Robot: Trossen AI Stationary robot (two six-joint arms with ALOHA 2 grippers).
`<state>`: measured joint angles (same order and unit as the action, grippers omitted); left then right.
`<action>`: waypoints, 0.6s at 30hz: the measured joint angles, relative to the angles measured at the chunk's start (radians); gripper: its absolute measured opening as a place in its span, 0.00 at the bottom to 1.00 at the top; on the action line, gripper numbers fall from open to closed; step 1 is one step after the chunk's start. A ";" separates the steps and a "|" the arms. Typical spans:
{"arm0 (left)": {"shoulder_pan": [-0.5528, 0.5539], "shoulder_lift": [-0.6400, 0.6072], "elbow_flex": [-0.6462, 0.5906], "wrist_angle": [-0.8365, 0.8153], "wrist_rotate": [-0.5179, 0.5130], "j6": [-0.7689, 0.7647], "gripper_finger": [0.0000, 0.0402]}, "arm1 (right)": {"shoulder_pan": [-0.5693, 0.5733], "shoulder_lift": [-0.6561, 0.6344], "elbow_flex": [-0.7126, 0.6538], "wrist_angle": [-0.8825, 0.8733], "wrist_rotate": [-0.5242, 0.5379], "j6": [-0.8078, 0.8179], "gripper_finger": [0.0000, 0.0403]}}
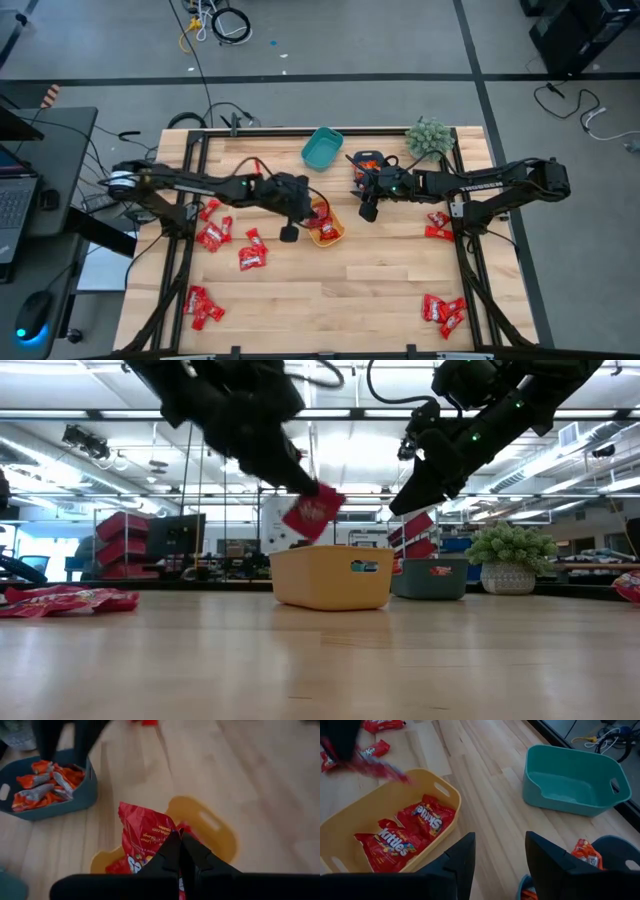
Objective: Sort candy
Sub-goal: Put the red candy into the yellow bin
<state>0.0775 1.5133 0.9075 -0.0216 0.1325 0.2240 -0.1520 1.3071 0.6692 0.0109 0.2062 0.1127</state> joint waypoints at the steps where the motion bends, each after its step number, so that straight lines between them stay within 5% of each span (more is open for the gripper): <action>1: 0.000 0.020 0.000 0.009 -0.005 0.022 0.00 | 0.000 0.000 0.000 0.000 0.000 0.000 0.39; 18: -0.013 0.243 0.146 -0.066 -0.013 0.217 0.04 | 0.000 0.000 0.000 -0.027 0.000 0.019 0.39</action>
<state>0.0649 1.7567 1.0535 -0.0875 0.1196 0.4412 -0.1520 1.3071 0.6693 -0.0156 0.2062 0.1317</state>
